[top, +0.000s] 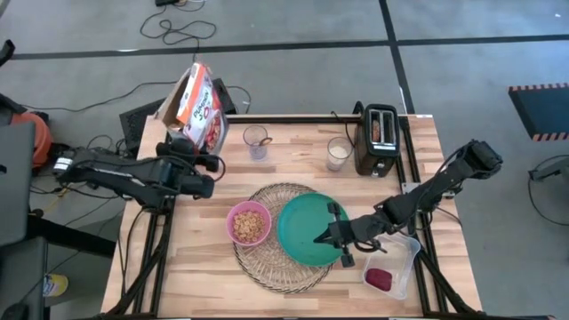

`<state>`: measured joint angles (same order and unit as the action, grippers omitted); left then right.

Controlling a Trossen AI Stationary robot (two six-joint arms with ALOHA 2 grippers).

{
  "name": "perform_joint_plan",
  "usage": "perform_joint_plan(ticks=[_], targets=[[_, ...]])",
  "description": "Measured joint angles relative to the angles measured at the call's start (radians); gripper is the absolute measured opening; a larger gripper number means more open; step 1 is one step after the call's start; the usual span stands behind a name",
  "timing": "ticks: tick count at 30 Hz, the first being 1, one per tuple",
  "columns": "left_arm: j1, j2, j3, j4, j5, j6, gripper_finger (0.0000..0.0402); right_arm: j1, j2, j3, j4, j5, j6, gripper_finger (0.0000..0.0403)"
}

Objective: Arrange a breakfast setting
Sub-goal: Pour the cereal into the pink bowl from the cereal box

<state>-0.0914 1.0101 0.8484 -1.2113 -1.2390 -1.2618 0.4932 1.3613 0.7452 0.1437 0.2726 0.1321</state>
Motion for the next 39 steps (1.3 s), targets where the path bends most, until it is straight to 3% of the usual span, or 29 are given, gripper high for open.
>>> perform_joint_plan(ticks=[5,19,39], targets=[[0.013,0.007,-0.115,0.008,0.0,-0.111,0.0211,-0.001,0.0,0.0,0.001,0.0,-0.007,0.0031],[0.042,0.006,-0.344,0.185,0.047,-0.115,0.0228,-0.011,0.0,0.001,0.0,0.018,-0.025,0.0032],[0.05,0.002,-0.381,0.235,0.117,-0.134,0.0276,-0.019,0.0,0.001,0.001,0.018,-0.03,0.0033]])
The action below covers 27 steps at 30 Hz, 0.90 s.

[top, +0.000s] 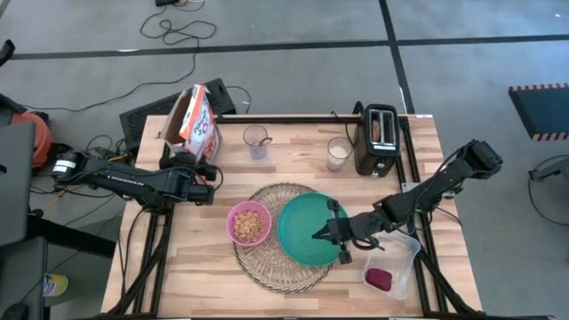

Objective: Arrange a breakfast setting
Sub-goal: Pour the cereal into the pink bowl from the cereal box

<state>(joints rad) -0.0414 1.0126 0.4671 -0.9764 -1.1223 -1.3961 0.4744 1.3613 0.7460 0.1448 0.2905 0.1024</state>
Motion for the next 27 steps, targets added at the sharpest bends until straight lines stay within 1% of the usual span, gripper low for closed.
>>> perform_joint_plan(ticks=[3,13,20,24,27], targets=[[0.0,0.0,0.0,0.0,0.019,0.015,0.0279,0.0,0.0,0.0,-0.001,0.0,0.0,0.0033],[0.0,0.0,0.0,-0.004,0.026,0.001,0.028,0.0,0.0,0.0,-0.004,0.0,-0.006,0.0033],[0.0,0.001,0.022,-0.031,0.071,-0.011,0.028,0.0,0.0,0.0,-0.005,0.0,-0.01,0.0033],[0.0,0.001,0.034,-0.025,0.086,0.048,0.028,0.0,0.0,0.0,-0.004,0.0,-0.009,0.0033],[0.0,0.001,0.034,-0.02,0.089,0.057,0.028,0.0,0.0,0.0,-0.004,0.0,-0.009,0.0033]])
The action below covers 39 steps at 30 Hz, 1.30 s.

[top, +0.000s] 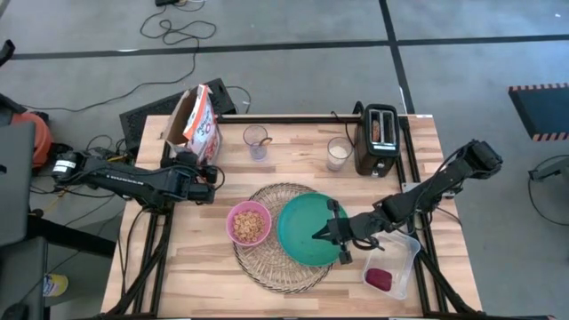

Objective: Arrange a breakfast setting
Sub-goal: Pour the cereal into the pink bowl from the cereal box

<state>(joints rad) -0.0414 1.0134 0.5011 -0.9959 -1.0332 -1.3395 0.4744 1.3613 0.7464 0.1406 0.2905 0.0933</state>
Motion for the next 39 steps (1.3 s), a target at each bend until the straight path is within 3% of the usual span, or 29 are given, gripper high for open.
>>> perform_joint_plan(ticks=[7,15,17,28,39], targets=[[0.0,0.0,0.0,-0.009,0.002,-0.02,0.0287,0.0,0.0,0.0,-0.001,0.0,0.0,0.0033],[0.0,0.001,0.0,-0.022,0.067,-0.04,0.0386,0.0,0.0,0.0,-0.001,0.0,0.0,0.0033],[0.0,0.001,0.0,-0.022,0.098,-0.017,0.0396,0.0,0.0,0.0,-0.001,0.0,0.0,0.0033],[0.0,0.001,0.013,-0.023,0.251,0.072,0.0388,0.0,0.0,0.0,0.002,0.0,0.004,0.0033],[-0.031,-0.026,0.071,-0.076,0.288,0.101,0.0388,0.0,0.0,0.0,-0.005,0.0,0.004,0.0033]])
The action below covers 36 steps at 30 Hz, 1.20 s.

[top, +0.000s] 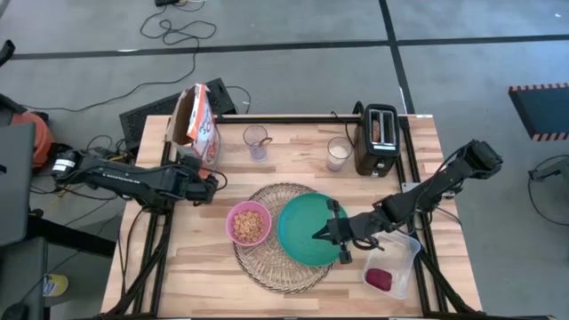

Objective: Arrange a breakfast setting
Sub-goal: Pour the cereal into the pink bowl from the cereal box, then put the toasted bread on the green plate from the toaster

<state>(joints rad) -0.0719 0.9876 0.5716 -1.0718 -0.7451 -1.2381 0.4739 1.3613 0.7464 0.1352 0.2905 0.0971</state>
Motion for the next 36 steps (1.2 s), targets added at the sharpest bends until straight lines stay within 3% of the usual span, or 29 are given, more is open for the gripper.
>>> perform_joint_plan(ticks=[3,9,19,36], targets=[[0.0,-0.016,0.0,0.013,0.023,0.017,0.0388,-0.006,0.0,0.0,-0.001,0.0,0.0,0.0033],[0.0,-0.049,0.003,0.07,0.163,0.125,0.0388,-0.006,0.0,0.0,-0.003,0.0,0.0,0.0033],[-0.002,-0.055,0.008,0.069,0.371,0.165,0.0388,-0.006,0.0,0.0,-0.01,0.0,0.0,0.0033],[-0.186,-0.055,0.009,0.251,0.557,0.139,0.0388,-0.006,0.0,0.0,-0.011,-0.001,0.0,0.0033]])
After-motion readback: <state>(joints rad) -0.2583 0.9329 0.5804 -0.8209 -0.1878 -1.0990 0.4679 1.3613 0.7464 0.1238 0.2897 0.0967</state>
